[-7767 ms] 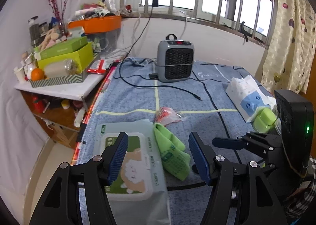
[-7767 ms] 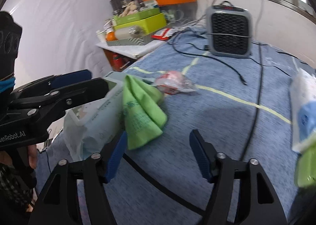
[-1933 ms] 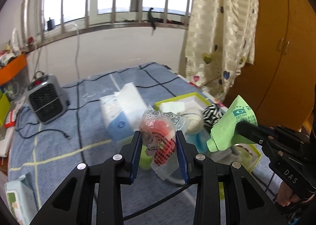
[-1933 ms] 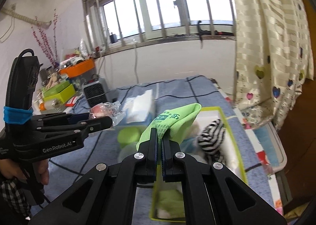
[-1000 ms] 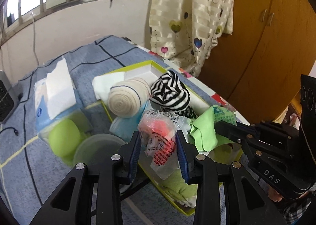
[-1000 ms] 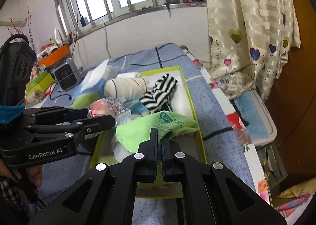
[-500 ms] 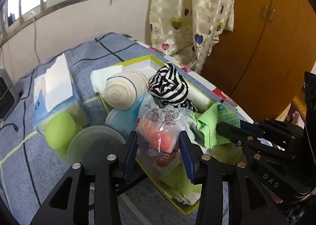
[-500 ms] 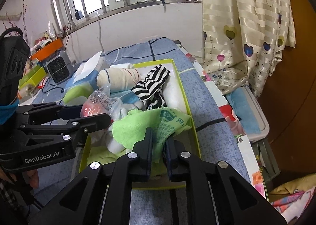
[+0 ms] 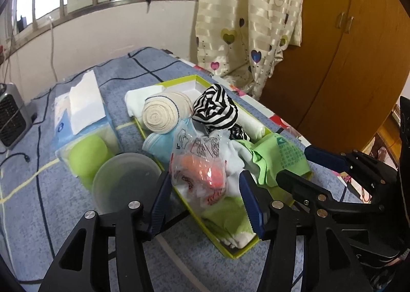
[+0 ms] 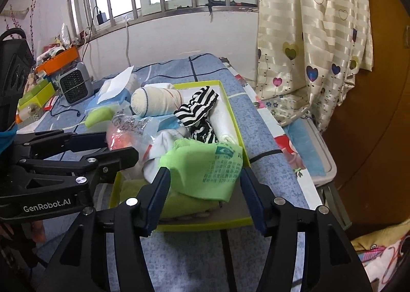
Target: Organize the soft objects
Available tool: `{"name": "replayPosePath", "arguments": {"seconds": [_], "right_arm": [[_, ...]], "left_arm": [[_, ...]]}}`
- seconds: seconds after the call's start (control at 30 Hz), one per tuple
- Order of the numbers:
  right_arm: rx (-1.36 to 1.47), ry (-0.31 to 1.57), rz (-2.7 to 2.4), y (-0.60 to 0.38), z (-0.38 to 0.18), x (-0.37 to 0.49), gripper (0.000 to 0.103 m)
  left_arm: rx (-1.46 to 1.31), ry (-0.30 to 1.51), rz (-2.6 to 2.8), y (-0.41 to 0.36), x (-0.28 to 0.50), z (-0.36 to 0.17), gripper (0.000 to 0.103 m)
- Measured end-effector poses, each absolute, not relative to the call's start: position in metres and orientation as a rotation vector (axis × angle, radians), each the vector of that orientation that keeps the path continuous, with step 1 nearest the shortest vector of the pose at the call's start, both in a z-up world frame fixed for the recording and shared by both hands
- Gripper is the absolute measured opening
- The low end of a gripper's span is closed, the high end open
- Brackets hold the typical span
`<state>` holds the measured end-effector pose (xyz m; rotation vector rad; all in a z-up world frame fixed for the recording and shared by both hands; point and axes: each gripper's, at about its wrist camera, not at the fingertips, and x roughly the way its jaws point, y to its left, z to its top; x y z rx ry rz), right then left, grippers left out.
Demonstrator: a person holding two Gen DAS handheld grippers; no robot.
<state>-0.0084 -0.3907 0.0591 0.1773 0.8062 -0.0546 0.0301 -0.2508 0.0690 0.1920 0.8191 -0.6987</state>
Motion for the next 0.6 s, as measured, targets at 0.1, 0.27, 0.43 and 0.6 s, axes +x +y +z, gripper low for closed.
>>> {"name": "replayPosePath", "arguments": {"seconds": [0.1,0.27,0.43,0.6], "right_arm": [[0.171,0.8,-0.062,-0.387,0.061,-0.014,0.058],[0.183,0.784,-0.079,-0.382,0.064,-0.024,0.058],[0.177,0.78,-0.079,-0.368,0.064,-0.034,0.058],[0.181,0.797,-0.08,-0.357,0.058,-0.039,0.058]], "left_arm": [[0.189,0.809,-0.686,-0.244,0.023,0.071,0.059],[0.178,0.789,-0.65,-0.229,0.013,0.073,0.061],[0.176,0.768,-0.609,-0.213,0.0,0.071,0.064],[0.183,0.772,-0.583,-0.199,-0.01,0.062,0.064]]}}
